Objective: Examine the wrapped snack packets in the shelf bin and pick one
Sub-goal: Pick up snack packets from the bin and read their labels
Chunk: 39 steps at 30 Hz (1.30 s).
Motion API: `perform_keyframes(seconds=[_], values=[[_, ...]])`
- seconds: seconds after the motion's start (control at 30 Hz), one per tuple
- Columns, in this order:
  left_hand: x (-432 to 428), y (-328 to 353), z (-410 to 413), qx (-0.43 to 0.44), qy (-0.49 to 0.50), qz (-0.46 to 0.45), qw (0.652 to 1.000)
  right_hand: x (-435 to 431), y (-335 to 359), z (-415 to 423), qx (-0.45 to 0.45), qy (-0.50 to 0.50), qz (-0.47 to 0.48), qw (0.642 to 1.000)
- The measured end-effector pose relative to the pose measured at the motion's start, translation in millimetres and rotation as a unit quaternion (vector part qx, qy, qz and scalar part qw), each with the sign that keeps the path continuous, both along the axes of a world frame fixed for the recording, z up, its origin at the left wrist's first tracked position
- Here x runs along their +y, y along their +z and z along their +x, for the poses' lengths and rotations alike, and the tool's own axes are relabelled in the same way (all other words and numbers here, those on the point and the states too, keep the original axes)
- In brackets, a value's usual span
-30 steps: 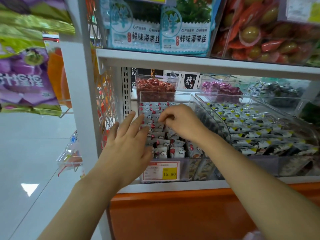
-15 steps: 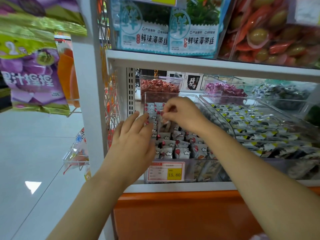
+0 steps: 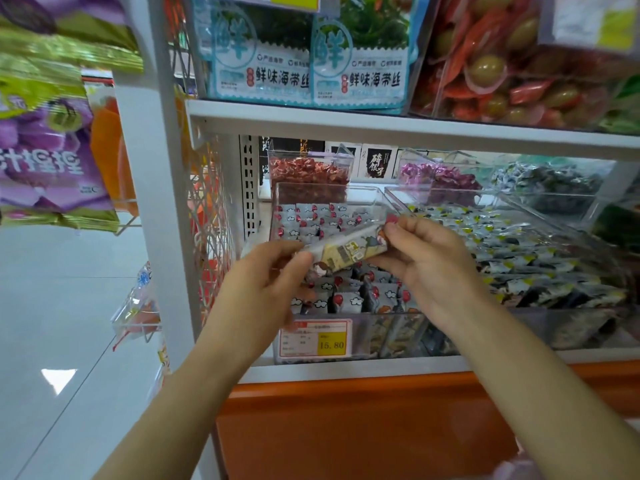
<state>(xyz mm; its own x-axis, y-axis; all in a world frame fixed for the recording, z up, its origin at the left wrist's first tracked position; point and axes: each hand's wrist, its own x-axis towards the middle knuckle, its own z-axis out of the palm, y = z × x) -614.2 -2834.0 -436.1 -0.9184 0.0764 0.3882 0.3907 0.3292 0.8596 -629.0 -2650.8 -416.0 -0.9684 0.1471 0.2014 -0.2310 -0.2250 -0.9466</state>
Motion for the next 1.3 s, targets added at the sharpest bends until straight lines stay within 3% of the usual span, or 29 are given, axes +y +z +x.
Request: perform_keyframes(seconds=[0.17,0.3,0.5,0.63,0.83,1.0,1.1,1.3], values=[[-1,1,0,-0.076,0.007,0.162,0.984,3,-5,5,-0.057,0.065,-0.1,0.991],[-2,-1,-2,-0.079,0.027,0.206,0.975,6,-10,8,-0.071,0.064,-0.054,0.994],[-2,-1,-5,-0.147,-0.049,0.385,0.91,6,-11,7,-0.066,0.079,-0.102,0.989],[-3,0,-6,-0.152,-0.078,0.435,0.884,7,-14,4,-0.058,0.063,-0.106,0.991],[-4,-1,-4,-0.131,-0.079,0.394,0.906,8,-15,4,-0.043,0.031,-0.079,0.995],[-2,-2,0,-0.054,-0.036,0.197,0.978,8,-15,5,-0.024,0.022,-0.037,0.999],[1,-1,3,-0.036,-0.041,0.173,0.983,7,-17,6,-0.01,0.004,0.043,0.999],[-2,-3,1,-0.065,-0.063,0.151,0.984,5,-18,6,0.033,0.024,0.079,0.996]])
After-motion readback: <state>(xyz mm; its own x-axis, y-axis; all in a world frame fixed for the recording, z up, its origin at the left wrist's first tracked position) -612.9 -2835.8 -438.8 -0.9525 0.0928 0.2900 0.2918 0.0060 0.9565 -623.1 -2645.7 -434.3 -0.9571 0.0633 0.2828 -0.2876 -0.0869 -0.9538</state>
